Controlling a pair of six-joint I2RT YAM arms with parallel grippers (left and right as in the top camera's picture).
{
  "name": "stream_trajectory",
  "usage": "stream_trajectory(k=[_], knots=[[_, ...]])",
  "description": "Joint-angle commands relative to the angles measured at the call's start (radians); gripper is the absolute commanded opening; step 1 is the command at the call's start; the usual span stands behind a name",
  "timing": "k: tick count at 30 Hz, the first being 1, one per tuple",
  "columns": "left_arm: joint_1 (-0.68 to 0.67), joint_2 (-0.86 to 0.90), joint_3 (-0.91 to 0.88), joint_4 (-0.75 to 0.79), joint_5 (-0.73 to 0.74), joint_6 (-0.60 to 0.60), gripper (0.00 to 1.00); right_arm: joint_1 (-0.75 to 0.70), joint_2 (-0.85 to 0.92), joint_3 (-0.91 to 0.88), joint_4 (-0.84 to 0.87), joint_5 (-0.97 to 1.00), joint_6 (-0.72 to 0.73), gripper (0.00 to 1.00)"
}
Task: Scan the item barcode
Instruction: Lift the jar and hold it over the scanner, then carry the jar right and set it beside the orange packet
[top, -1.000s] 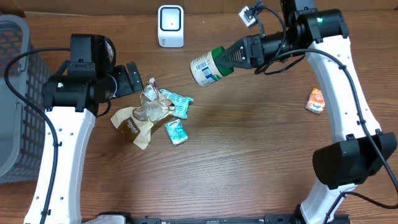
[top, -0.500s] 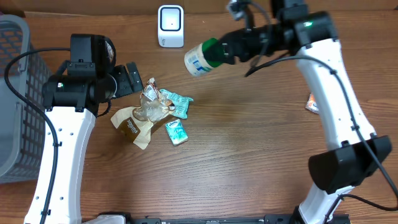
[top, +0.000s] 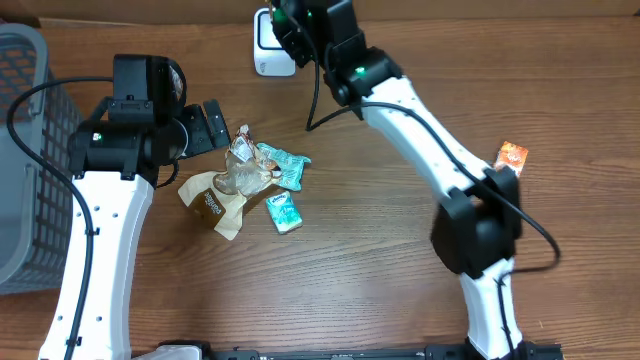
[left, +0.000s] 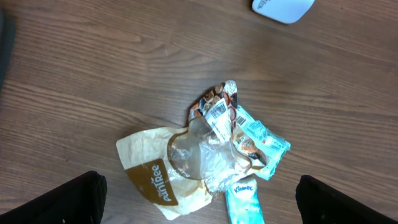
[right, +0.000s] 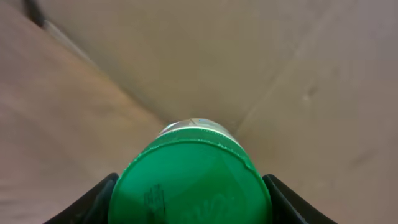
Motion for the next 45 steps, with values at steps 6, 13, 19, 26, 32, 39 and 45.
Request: stream_trajectory(k=[6,13,19,26,32,39,45], knots=[[0.005,-0.002,0.017,0.0,-0.013,0.023,1.0,-0.018,0.186,0.023,0.297,0.027,-0.586,0.48],[0.005,-0.002,0.017,0.0,-0.013,0.023,1.0,-0.042,0.256,0.023,0.437,-0.074,-0.819,0.46],[0.005,-0.002,0.017,0.0,-0.013,0.023,0.99,-0.043,0.257,0.023,0.541,-0.071,-0.82,0.46],[0.005,-0.002,0.017,0.0,-0.013,0.023,1.0,-0.042,0.257,0.023,0.55,-0.071,-0.819,0.45],[0.005,-0.002,0.017,0.0,-0.013,0.023,0.99,-0.038,0.247,0.023,0.55,-0.127,-0.752,0.45],[0.005,-0.002,0.017,0.0,-0.013,0.023,0.99,-0.047,0.177,0.023,0.547,-0.13,-0.46,0.46],[0.005,-0.002,0.017,0.0,-0.013,0.023,1.0,-0.076,0.039,0.023,0.406,-0.123,-0.035,0.46]])
